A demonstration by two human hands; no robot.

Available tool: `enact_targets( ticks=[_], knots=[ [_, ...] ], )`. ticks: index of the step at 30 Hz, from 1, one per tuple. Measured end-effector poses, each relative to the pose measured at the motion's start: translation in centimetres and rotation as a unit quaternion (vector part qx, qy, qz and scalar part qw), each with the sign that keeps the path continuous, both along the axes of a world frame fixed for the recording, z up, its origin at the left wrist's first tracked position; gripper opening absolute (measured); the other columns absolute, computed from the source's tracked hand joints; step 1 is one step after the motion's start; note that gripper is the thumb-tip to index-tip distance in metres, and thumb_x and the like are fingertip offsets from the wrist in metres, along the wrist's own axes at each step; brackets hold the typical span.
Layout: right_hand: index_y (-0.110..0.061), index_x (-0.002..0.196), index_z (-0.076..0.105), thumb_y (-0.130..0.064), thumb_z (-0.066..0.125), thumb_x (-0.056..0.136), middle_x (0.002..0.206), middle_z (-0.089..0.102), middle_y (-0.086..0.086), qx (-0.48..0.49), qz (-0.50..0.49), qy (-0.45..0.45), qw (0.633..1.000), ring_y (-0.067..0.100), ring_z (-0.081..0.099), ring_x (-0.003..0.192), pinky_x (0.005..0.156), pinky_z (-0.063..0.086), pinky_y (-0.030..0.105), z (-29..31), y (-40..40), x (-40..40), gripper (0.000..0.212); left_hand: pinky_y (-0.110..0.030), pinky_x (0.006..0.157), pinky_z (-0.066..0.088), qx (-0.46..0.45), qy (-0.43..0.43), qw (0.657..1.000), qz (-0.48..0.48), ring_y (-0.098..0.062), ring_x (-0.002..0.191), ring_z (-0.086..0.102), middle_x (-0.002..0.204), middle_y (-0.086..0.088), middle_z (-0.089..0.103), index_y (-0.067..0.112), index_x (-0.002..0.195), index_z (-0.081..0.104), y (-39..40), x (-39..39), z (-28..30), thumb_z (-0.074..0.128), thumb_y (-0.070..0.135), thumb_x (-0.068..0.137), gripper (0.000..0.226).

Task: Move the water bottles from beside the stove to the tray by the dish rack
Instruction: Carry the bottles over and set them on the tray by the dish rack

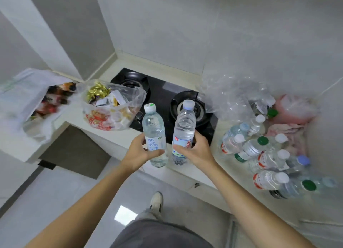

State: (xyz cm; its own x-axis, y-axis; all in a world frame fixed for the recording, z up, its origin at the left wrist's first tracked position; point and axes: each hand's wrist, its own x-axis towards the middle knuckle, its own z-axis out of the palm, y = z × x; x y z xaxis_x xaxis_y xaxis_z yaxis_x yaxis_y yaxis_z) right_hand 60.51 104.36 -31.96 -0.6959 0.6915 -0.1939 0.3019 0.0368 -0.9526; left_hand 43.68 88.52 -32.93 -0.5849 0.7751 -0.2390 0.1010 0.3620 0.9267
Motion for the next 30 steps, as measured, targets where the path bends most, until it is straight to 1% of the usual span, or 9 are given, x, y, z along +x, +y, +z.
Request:
enact_targets(
  ticks=[3, 7, 10, 13, 16, 18, 23, 27, 30],
  knots=[
    [-0.022, 0.122, 0.069, -0.013, 0.091, 0.077, 0.107, 0.079, -0.008, 0.000, 0.056, 0.032, 0.998, 0.002, 0.075, 0.096, 0.085, 0.062, 0.025, 2.4, -2.4, -2.2, 0.050, -0.032, 0.089, 0.056, 0.039, 0.011, 0.997, 0.059, -0.018, 0.109, 0.073, 0.112, 0.003, 0.079, 0.023, 0.117, 0.071, -4.3, 0.2, 3.9, 0.088, 0.037, 0.069, 0.053],
    [-0.018, 0.123, 0.069, -0.016, 0.093, 0.077, 0.109, 0.079, -0.002, 0.008, 0.131, 0.067, 0.989, 0.008, 0.077, 0.097, 0.079, 0.060, 0.024, 5.7, -7.6, -6.1, 0.052, -0.051, 0.099, 0.057, 0.061, 0.035, 0.989, 0.128, -0.023, 0.111, 0.075, 0.116, 0.002, 0.080, 0.027, 0.118, 0.072, -12.1, 0.0, 7.8, 0.089, 0.032, 0.072, 0.049],
    [-0.013, 0.122, 0.070, -0.011, 0.092, 0.078, 0.106, 0.079, -0.002, 0.009, 0.178, 0.094, 0.979, 0.006, 0.077, 0.093, 0.073, 0.057, 0.018, 8.1, -12.8, -9.3, 0.049, -0.037, 0.090, 0.061, 0.084, 0.053, 0.975, 0.199, -0.020, 0.103, 0.078, 0.110, 0.001, 0.081, 0.021, 0.115, 0.071, -18.7, -0.3, 9.9, 0.088, 0.020, 0.071, 0.047],
    [-0.010, 0.122, 0.069, -0.007, 0.091, 0.080, 0.106, 0.079, -0.002, 0.007, 0.234, 0.112, 0.966, 0.004, 0.077, 0.093, 0.074, 0.057, 0.018, 9.9, -18.7, -12.8, 0.047, -0.023, 0.080, 0.059, 0.096, 0.066, 0.956, 0.270, -0.014, 0.097, 0.077, 0.106, 0.004, 0.080, 0.020, 0.115, 0.068, -25.7, -0.7, 11.3, 0.085, 0.019, 0.071, 0.047],
    [-0.009, 0.119, 0.069, -0.001, 0.087, 0.081, 0.105, 0.077, -0.003, 0.003, 0.286, 0.119, 0.951, 0.000, 0.075, 0.090, 0.073, 0.056, 0.014, 11.0, -25.4, -16.4, 0.043, -0.033, 0.090, 0.061, 0.098, 0.082, 0.933, 0.337, -0.017, 0.105, 0.075, 0.111, 0.002, 0.078, 0.025, 0.119, 0.066, -33.6, -2.1, 11.5, 0.086, 0.027, 0.072, 0.051],
    [-0.010, 0.116, 0.070, -0.004, 0.089, 0.081, 0.103, 0.079, 0.002, -0.008, 0.318, 0.122, 0.940, 0.005, 0.076, 0.089, 0.073, 0.057, 0.016, 11.3, -30.3, -18.8, 0.040, -0.040, 0.093, 0.061, 0.105, 0.089, 0.917, 0.374, -0.019, 0.107, 0.074, 0.113, 0.003, 0.077, 0.027, 0.121, 0.065, -39.0, -3.3, 11.1, 0.085, 0.030, 0.073, 0.053],
    [-0.013, 0.112, 0.073, -0.019, 0.089, 0.072, 0.101, 0.081, 0.006, -0.017, 0.369, 0.130, 0.920, 0.021, 0.078, 0.093, 0.079, 0.063, 0.031, 11.1, -44.3, -25.4, 0.043, -0.033, 0.082, 0.060, 0.120, 0.093, 0.884, 0.442, -0.014, 0.100, 0.075, 0.110, 0.005, 0.077, 0.033, 0.117, 0.064, -52.3, -6.3, 11.1, 0.083, 0.031, 0.069, 0.053],
    [-0.012, 0.110, 0.072, -0.002, 0.089, 0.080, 0.095, 0.081, -0.004, -0.034, 0.425, 0.130, 0.895, 0.005, 0.075, 0.085, 0.073, 0.058, 0.019, 11.1, -55.9, -29.6, 0.036, -0.041, 0.085, 0.063, 0.116, 0.101, 0.859, 0.488, -0.019, 0.100, 0.075, 0.109, 0.001, 0.076, 0.035, 0.113, 0.064, -63.0, -8.5, 11.3, 0.084, 0.035, 0.067, 0.050],
    [-0.011, 0.110, 0.072, 0.002, 0.086, 0.082, 0.093, 0.081, -0.004, -0.043, 0.466, 0.121, 0.875, 0.003, 0.075, 0.084, 0.072, 0.057, 0.018, 11.4, -63.4, -32.0, 0.034, -0.045, 0.086, 0.064, 0.107, 0.107, 0.835, 0.529, -0.021, 0.100, 0.075, 0.107, 0.002, 0.077, 0.029, 0.115, 0.063, -69.8, -9.3, 11.7, 0.084, 0.039, 0.065, 0.055]
  ],
)
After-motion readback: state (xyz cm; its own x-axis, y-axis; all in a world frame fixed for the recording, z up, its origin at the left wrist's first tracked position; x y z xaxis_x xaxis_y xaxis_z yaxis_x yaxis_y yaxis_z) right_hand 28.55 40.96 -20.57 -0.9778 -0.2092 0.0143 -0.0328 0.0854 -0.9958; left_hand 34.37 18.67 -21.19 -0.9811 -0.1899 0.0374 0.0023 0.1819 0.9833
